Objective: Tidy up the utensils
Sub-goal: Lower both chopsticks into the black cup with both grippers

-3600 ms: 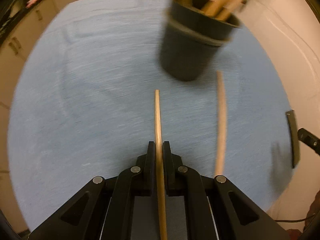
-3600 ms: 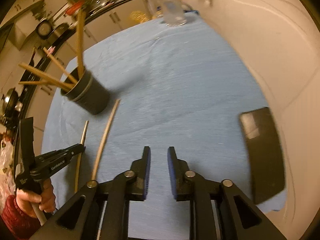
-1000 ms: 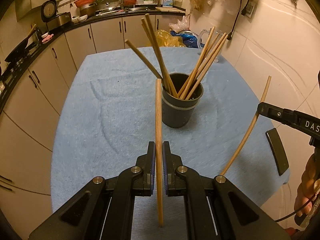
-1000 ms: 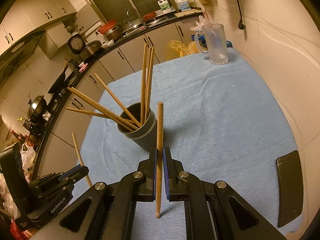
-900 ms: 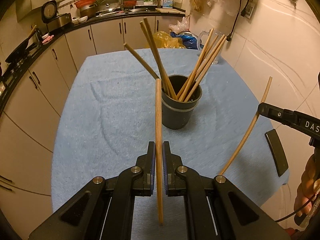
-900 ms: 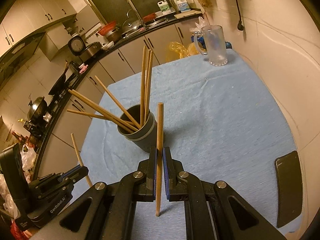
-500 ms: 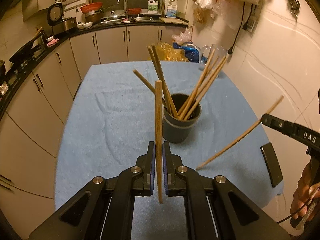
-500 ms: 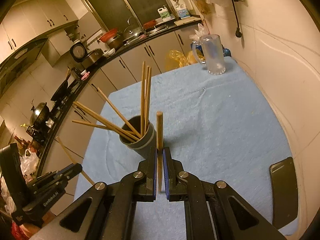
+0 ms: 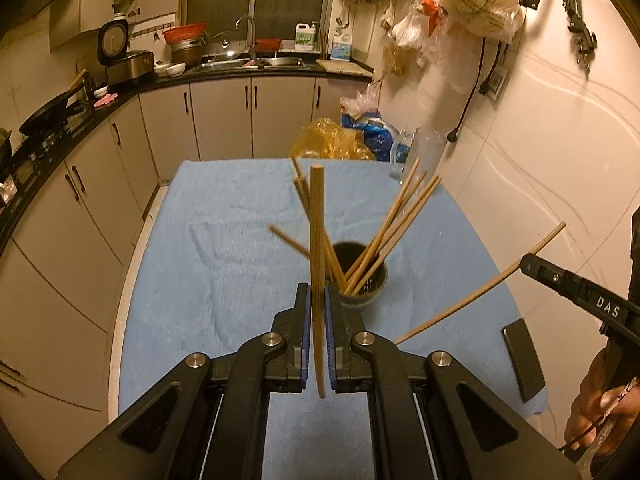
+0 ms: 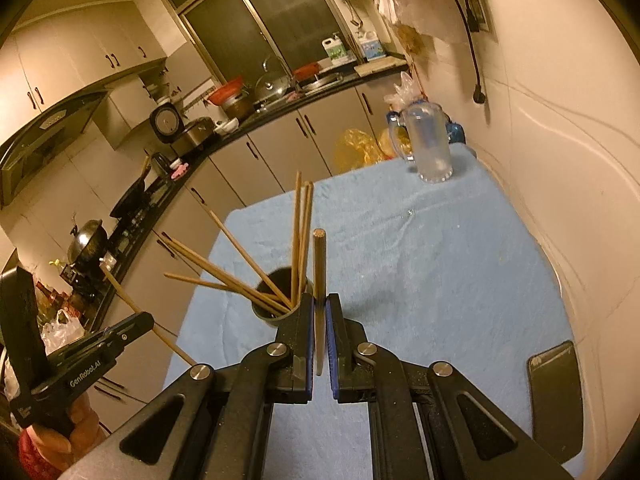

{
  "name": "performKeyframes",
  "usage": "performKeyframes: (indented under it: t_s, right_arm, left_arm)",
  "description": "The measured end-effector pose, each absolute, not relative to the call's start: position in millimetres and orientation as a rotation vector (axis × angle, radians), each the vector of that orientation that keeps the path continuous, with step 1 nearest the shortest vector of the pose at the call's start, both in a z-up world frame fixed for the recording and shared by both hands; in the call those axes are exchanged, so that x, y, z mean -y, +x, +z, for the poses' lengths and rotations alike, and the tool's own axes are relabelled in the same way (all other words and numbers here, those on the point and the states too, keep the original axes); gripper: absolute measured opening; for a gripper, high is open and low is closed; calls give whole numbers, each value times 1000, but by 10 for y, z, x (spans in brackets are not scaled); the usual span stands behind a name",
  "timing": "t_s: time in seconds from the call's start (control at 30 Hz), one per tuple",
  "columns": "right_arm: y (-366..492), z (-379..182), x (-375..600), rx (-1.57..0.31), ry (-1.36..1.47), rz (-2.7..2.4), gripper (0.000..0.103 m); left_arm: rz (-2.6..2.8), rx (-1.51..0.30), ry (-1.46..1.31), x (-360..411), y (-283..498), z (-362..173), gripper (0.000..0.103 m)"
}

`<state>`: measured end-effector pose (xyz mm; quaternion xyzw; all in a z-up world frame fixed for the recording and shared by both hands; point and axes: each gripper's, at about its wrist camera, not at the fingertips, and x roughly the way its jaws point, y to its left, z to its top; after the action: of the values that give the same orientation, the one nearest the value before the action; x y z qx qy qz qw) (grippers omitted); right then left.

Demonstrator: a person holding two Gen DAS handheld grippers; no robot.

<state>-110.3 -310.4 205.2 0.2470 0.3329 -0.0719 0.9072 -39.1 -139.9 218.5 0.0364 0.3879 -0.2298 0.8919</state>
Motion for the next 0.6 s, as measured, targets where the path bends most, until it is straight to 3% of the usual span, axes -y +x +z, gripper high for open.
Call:
performKeyframes:
  t_s: [0.6]
  right_arm:
    - [-789, 2686, 3051, -587, 448, -118, 6]
  left_arm:
    - [-516, -701, 39, 1633, 11, 2829, 6]
